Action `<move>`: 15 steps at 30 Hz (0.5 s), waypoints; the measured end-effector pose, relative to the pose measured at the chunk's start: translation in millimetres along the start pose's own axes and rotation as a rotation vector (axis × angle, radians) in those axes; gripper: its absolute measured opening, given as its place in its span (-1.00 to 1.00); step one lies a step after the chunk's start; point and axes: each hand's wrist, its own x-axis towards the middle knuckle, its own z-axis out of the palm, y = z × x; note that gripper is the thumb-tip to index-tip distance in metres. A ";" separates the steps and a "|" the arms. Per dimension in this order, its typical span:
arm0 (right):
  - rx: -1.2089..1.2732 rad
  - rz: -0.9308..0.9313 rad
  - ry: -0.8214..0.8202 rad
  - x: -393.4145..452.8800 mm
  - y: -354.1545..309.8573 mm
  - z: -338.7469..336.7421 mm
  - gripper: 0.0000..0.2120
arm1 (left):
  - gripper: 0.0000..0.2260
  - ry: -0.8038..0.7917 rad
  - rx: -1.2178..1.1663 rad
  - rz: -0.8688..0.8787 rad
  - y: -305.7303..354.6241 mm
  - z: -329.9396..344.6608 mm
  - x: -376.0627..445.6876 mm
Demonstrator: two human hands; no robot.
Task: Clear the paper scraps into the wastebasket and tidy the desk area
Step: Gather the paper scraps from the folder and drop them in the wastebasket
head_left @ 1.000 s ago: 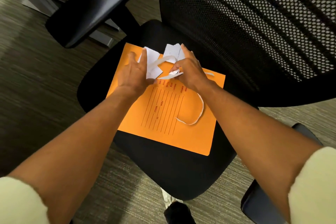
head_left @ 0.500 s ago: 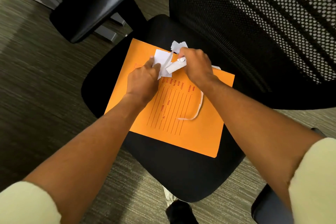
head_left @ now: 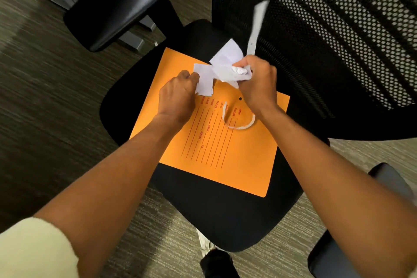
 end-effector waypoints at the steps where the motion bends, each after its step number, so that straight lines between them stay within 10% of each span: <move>1: 0.035 0.024 -0.019 -6.2 0.5 -1.3 -0.86 | -0.71 -0.004 -0.024 -0.002 -0.1 0.5 2.0; 15: 0.397 0.394 -0.165 -96.7 -2.6 8.3 -0.90 | -0.58 -0.075 -0.793 -0.444 -19.7 -9.7 -53.5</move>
